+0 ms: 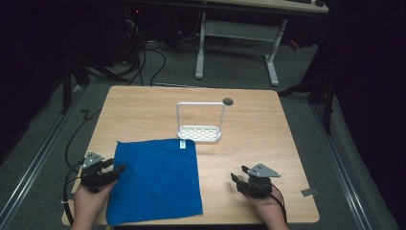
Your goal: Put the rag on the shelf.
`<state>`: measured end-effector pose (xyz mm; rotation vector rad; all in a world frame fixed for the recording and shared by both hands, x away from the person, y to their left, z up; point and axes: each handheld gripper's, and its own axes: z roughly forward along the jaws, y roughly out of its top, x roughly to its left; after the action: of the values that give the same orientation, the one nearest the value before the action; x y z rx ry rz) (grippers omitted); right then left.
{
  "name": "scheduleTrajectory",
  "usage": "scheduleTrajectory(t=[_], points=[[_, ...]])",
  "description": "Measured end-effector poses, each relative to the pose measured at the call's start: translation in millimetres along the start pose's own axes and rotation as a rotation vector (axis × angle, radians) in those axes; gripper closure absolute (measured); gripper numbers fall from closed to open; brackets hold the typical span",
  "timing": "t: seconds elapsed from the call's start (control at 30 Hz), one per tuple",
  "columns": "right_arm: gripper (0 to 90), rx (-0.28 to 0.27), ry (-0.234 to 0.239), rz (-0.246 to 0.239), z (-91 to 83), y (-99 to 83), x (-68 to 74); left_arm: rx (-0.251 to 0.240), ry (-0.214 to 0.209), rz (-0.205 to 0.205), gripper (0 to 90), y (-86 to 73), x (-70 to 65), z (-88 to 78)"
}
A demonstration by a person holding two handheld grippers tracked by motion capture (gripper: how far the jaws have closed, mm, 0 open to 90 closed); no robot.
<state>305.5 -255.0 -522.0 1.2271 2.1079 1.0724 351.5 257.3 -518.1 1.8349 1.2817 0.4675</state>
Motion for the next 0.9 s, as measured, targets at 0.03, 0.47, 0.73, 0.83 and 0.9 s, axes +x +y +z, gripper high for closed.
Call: scheduleTrajectory(t=[0.03,0.47,0.73,0.83,0.9], points=[[45.3,-0.005,-0.003,-0.003,-0.1,0.2,-0.8,0.0,0.001,0.001,42.7,0.5,-0.4,0.3],[45.4,0.011,0.007,-0.001,5.5,-0.1,1.0,0.014,0.004,0.018,42.4,-1.2,-0.5,3.5],[46.0,0.01,0.009,-0.011,6.7,1.0,3.1,0.017,0.006,0.027,42.6,-1.7,-1.8,3.5],[46.7,0.01,0.008,-0.017,6.9,1.5,3.3,0.023,0.01,0.032,42.8,-2.0,-2.0,3.6],[47.0,0.008,0.009,-0.02,7.2,1.6,3.3,0.023,0.013,0.034,42.8,-2.2,-2.2,3.5]])
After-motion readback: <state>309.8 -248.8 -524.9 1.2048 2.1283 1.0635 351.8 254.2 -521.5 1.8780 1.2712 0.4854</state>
